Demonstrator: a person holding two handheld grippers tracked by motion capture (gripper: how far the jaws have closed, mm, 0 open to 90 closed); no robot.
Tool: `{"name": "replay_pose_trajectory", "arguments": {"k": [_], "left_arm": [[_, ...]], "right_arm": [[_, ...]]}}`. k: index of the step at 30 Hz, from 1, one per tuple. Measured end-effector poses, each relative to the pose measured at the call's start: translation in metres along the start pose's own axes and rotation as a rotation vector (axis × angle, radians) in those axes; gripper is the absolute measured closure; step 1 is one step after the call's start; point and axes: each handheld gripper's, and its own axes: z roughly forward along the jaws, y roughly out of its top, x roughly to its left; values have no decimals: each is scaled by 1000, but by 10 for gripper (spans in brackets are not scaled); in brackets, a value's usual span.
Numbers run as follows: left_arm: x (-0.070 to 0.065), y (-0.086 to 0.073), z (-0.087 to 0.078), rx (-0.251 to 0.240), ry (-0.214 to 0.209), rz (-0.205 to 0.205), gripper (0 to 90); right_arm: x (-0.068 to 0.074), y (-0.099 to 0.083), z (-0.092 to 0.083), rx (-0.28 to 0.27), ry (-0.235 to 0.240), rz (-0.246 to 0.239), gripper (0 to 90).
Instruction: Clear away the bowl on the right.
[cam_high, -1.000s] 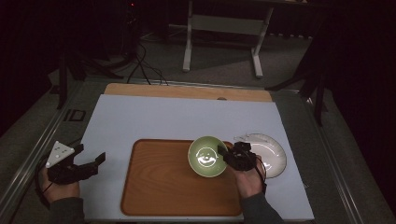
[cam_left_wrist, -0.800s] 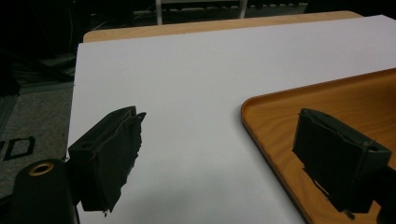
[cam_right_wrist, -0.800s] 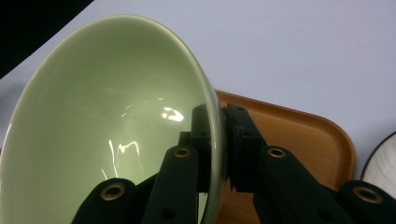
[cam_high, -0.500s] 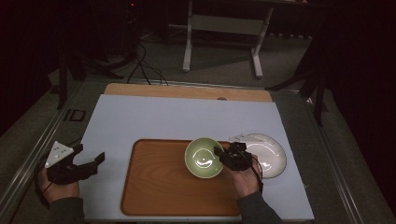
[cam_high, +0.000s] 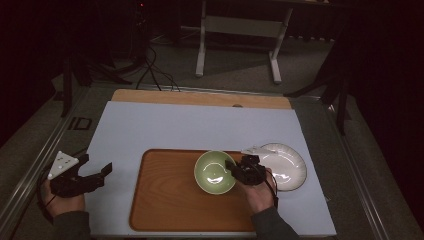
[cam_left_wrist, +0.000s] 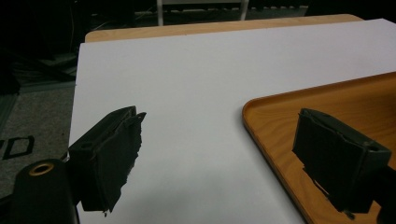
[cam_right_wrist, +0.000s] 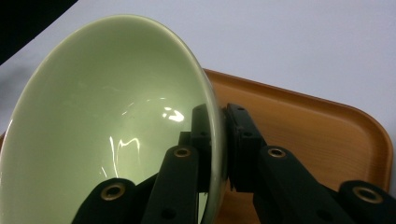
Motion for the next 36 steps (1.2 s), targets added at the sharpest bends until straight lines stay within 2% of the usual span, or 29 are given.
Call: {"name": "replay_pose_trajectory", "arguments": {"k": [36], "left_arm": [[1, 0, -2, -6, 1, -3, 149]], "right_arm": [[17, -15, 25, 73, 39, -27, 824]]}}
